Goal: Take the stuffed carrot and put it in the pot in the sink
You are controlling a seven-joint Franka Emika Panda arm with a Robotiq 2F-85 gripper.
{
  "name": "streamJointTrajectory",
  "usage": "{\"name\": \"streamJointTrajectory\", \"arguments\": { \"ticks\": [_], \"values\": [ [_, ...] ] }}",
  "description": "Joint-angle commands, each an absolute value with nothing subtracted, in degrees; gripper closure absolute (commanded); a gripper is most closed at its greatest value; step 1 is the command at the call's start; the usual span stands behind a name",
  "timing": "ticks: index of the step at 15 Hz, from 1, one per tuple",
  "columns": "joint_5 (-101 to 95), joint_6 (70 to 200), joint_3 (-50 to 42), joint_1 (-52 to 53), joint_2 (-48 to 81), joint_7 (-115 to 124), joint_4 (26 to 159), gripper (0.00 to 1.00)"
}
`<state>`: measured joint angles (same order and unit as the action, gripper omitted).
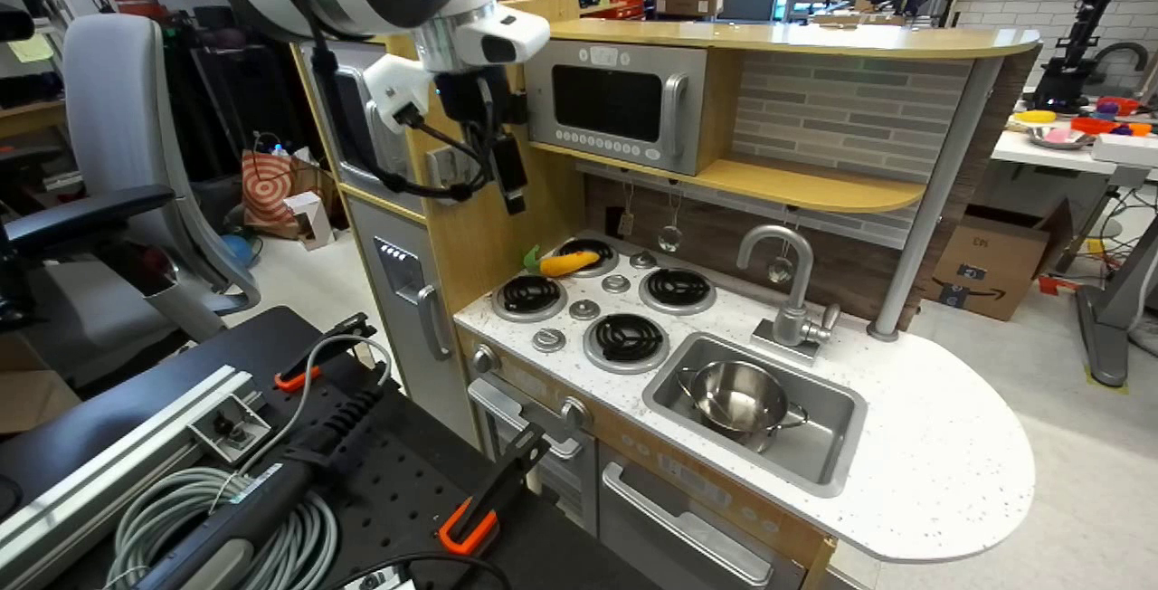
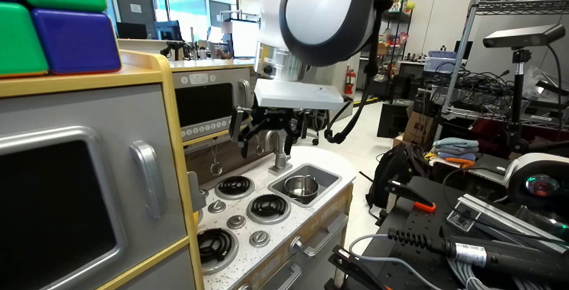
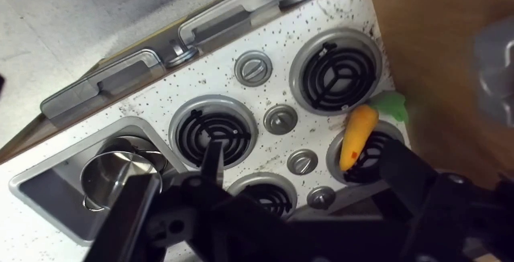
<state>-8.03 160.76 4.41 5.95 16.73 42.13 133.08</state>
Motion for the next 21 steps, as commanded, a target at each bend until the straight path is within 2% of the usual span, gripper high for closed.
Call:
{"name": "streamJointTrajectory", "arguments": {
  "ticks": [1, 3, 14, 21],
  "values": [
    [-2.0, 167.26, 1.94, 9.11, 25.81, 43.42, 124.77, 0.0],
    [-0.72, 165.58, 0.93, 9.52, 23.35, 40.4, 127.57, 0.0],
    [1.14, 165.56, 1.05, 10.81, 25.86, 40.48, 124.25, 0.0],
    [3.68, 165.08, -2.0, 12.97, 31.29, 42.79, 121.57, 0.0]
  ]
}}
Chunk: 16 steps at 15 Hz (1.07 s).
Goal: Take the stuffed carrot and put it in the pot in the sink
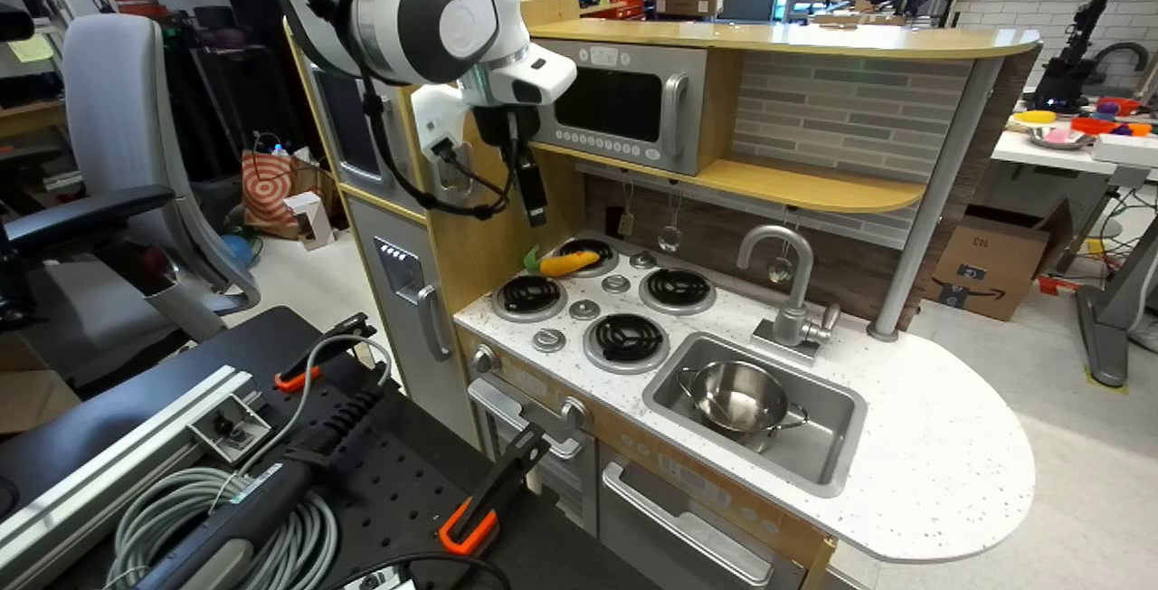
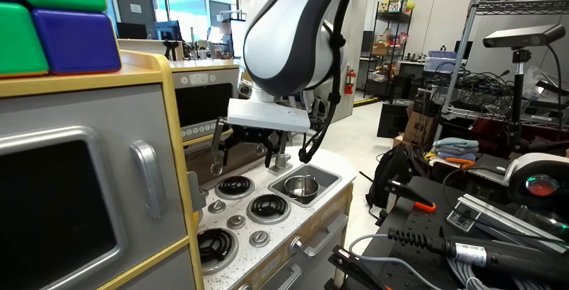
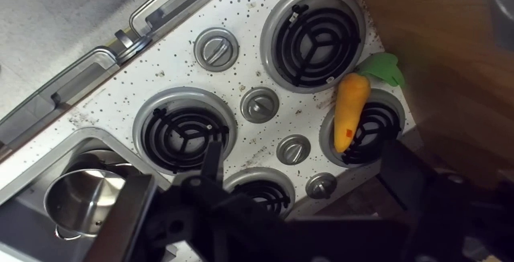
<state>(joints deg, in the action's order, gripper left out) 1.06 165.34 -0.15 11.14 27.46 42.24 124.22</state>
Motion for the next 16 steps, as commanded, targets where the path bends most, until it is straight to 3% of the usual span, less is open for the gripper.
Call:
{"name": "streamJointTrajectory", "arguments": {
  "ticks": [1, 16],
  "values": [
    [4.52, 167.34, -2.19, 12.89, 33.04, 42.93, 121.07, 0.0],
    [11.71, 178.37, -0.11, 13.87, 60.66, 38.12, 94.87, 0.0]
  ]
}}
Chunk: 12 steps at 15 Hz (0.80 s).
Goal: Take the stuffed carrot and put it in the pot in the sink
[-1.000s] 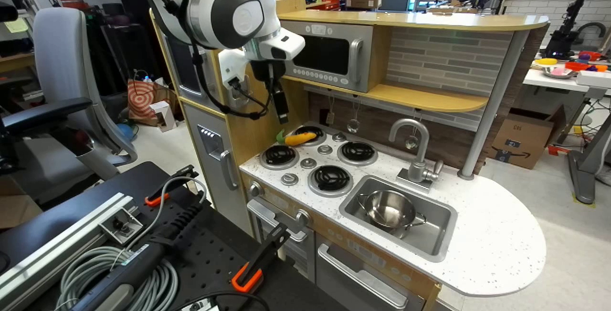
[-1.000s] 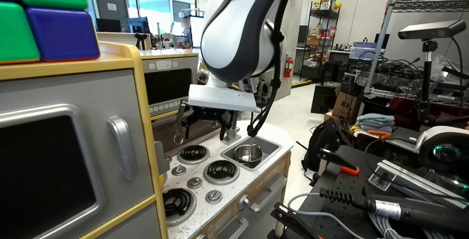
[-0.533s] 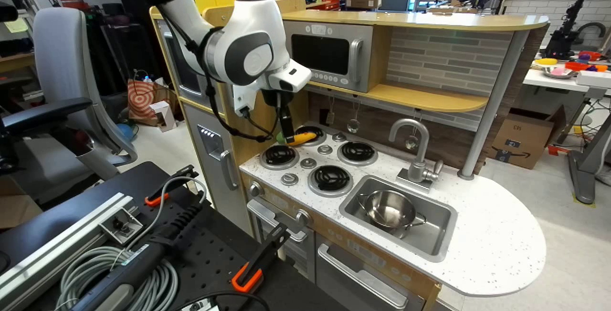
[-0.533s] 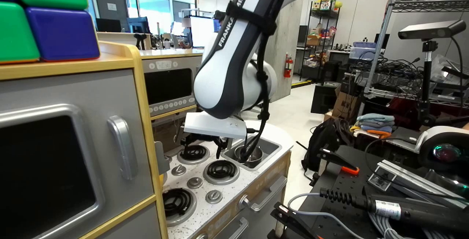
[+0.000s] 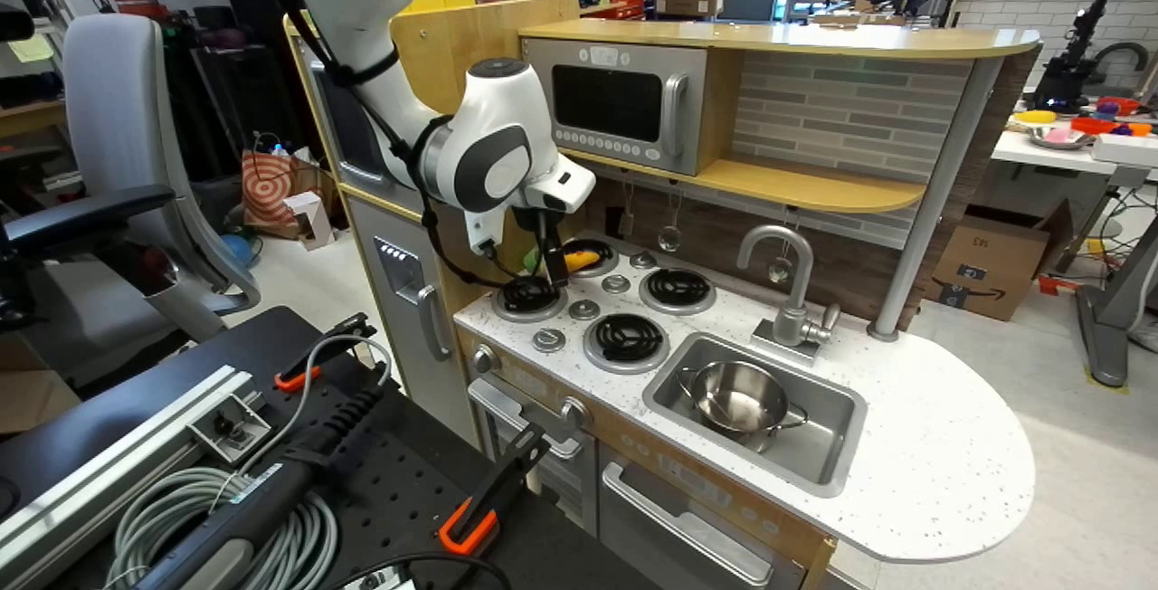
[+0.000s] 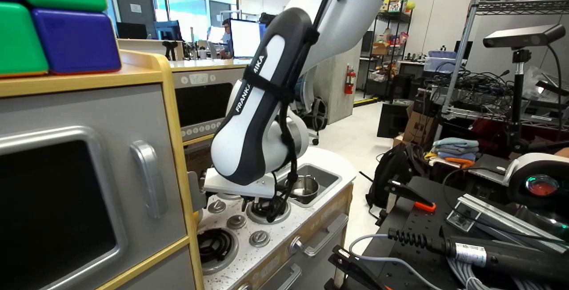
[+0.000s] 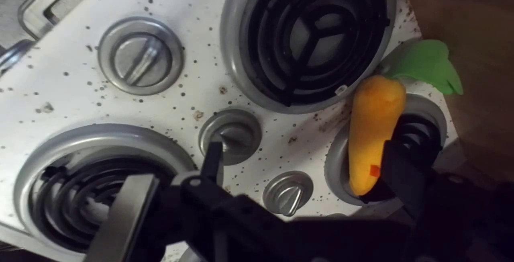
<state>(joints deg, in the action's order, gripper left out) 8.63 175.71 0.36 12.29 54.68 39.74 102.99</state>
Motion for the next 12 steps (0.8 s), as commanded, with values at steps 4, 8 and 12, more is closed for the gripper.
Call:
{"name": "streamJointTrajectory", "arguments": {
  "ticks": [4, 8, 12],
  "values": [
    [13.68, 181.12, 0.5, 14.18, 66.31, 37.54, 86.7, 0.0],
    [15.25, 180.9, 0.37, 14.17, 70.61, 37.76, 80.62, 0.0],
    [15.8, 181.1, 1.51, 13.31, 73.03, 37.69, 77.02, 0.0]
  ]
}}
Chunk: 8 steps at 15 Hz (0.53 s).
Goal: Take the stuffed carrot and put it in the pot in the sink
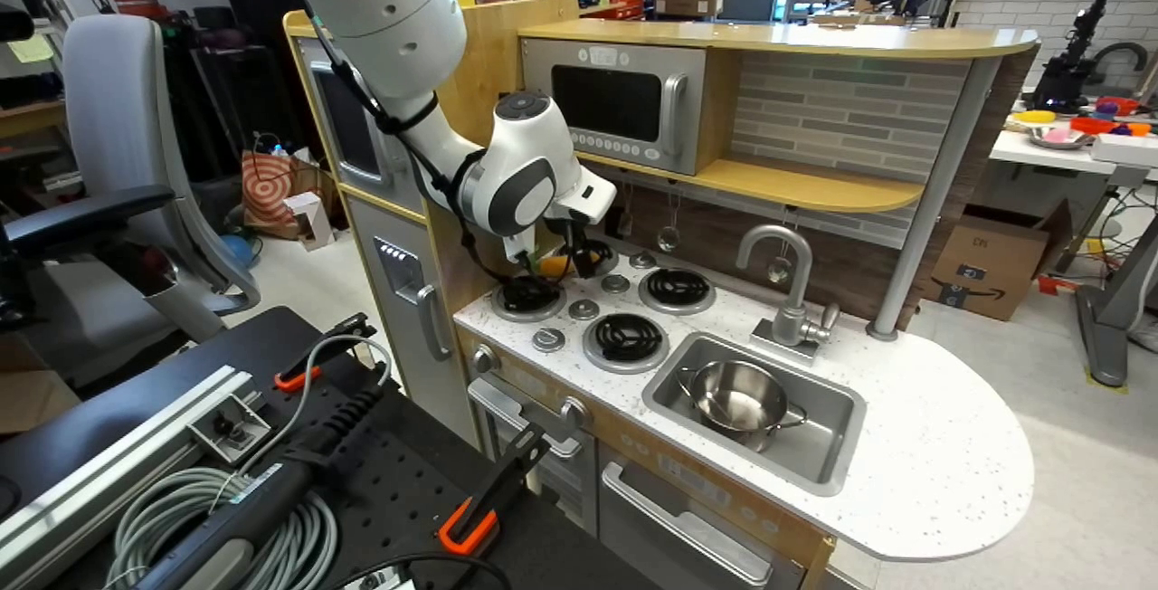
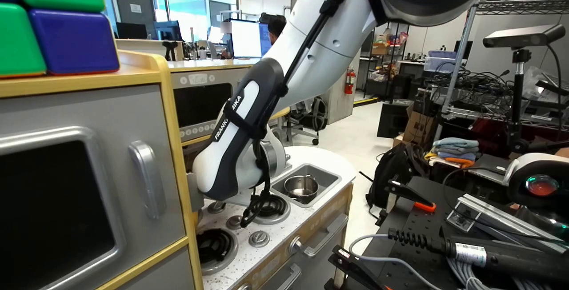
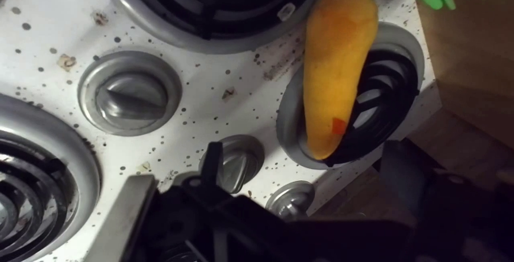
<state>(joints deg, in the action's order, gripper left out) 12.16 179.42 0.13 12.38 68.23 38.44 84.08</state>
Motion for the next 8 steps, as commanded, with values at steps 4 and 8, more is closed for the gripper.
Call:
{"name": "streamJointTrajectory", "arguments": {
  "ticks": [4, 8],
  "values": [
    [15.74, 181.08, 2.9, 12.6, 73.11, 37.61, 76.87, 0.31],
    [15.25, 183.32, 3.81, 12.11, 74.59, 36.81, 75.91, 0.62]
  ]
}}
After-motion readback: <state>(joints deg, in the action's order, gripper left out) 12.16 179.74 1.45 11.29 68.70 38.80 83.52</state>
